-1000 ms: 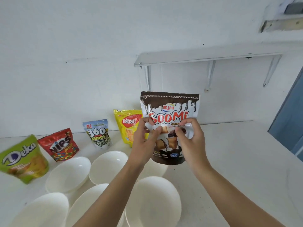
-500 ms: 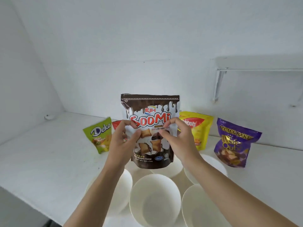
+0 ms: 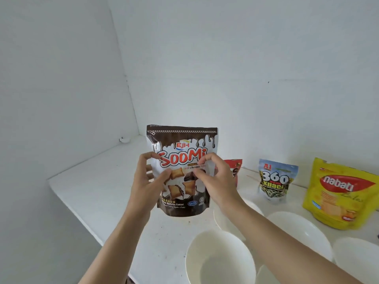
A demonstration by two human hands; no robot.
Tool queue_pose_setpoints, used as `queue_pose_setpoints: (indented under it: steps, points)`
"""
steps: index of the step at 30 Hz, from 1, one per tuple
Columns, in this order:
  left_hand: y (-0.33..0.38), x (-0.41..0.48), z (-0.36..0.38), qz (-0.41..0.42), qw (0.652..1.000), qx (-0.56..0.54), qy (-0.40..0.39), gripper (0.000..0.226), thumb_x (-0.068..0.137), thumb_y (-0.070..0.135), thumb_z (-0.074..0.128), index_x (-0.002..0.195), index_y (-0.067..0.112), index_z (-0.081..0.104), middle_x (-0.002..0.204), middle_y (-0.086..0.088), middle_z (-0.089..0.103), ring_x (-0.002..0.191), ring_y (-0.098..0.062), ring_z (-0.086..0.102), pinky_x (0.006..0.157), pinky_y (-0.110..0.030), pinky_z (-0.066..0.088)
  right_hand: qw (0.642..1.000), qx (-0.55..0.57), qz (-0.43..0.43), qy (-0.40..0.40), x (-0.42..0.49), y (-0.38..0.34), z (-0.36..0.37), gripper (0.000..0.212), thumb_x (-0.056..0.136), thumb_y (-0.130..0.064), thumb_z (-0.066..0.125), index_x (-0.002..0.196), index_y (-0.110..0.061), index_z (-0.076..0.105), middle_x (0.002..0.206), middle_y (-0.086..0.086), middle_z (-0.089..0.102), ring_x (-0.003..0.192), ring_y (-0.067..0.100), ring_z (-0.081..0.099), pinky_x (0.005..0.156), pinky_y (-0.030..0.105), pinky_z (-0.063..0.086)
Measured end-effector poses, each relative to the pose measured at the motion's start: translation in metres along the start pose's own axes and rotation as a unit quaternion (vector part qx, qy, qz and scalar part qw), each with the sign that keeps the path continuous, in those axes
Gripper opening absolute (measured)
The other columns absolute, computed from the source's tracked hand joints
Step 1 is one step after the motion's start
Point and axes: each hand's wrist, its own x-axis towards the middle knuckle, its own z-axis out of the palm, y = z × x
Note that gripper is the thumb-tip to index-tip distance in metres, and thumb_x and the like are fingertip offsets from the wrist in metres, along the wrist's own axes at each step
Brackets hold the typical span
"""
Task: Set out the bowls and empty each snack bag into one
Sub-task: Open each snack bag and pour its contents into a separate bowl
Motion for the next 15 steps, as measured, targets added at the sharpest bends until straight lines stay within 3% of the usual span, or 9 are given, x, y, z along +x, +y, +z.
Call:
queue_pose_setpoints:
  steps: [2, 4, 7, 11, 15]
  points:
    - [-0.011, 0.019, -0.019, -0.007, 1.000, 0.012, 0.006, 0.026, 0.098, 0.013, 0.067, 0.109, 0.034, 0.056, 0.106, -0.003, 0.069, 0.101, -0.032, 0.072, 0.064, -0.042, 0.063, 1.000, -0.016, -0.009, -0.006, 0.014, 0.009, 0.022, 0.015, 0.090, -0.012, 0.072, 0.093, -0.019, 0.060, 0.103, -0.025, 0.064, 0.099, -0.014, 0.059, 0.080, 0.012, 0.054]
    - [-0.024, 0.033, -0.035, -0.014, 1.000, 0.025, 0.008, 0.023, 0.098, 0.013, 0.067, 0.109, 0.030, 0.056, 0.106, -0.001, 0.070, 0.102, -0.032, 0.071, 0.060, -0.032, 0.061, 1.000, -0.026, -0.001, -0.012, 0.025, 0.022, 0.041, 0.013, 0.089, -0.010, 0.073, 0.094, -0.016, 0.062, 0.102, -0.023, 0.065, 0.097, -0.021, 0.056, 0.074, 0.004, 0.046]
    - [-0.046, 0.046, -0.051, -0.029, 0.999, 0.034, 0.003, 0.021, 0.098, 0.011, 0.066, 0.109, 0.026, 0.056, 0.103, 0.002, 0.071, 0.100, -0.029, 0.071, 0.056, -0.021, 0.057, 0.999, -0.045, 0.014, -0.014, 0.032, 0.043, 0.063, 0.013, 0.087, -0.010, 0.075, 0.092, -0.014, 0.064, 0.104, -0.020, 0.066, 0.100, -0.015, 0.055, 0.078, 0.005, 0.042]
    - [-0.079, 0.050, -0.066, -0.056, 0.996, 0.068, -0.007, 0.021, 0.098, 0.012, 0.066, 0.110, 0.025, 0.055, 0.105, 0.007, 0.069, 0.099, -0.021, 0.069, 0.051, -0.017, 0.053, 0.995, -0.088, 0.039, -0.007, 0.033, 0.077, 0.086, 0.017, 0.081, -0.008, 0.081, 0.084, -0.017, 0.066, 0.102, -0.015, 0.069, 0.103, -0.004, 0.059, 0.087, 0.021, 0.050]
    - [-0.114, 0.050, -0.080, -0.078, 0.992, 0.093, -0.022, 0.022, 0.097, 0.014, 0.069, 0.108, 0.027, 0.055, 0.108, 0.009, 0.069, 0.101, -0.020, 0.069, 0.056, -0.018, 0.055, 0.990, -0.125, 0.051, -0.031, 0.024, 0.101, 0.095, 0.017, 0.079, -0.005, 0.082, 0.082, -0.014, 0.067, 0.096, -0.016, 0.069, 0.097, -0.011, 0.058, 0.079, 0.008, 0.043]
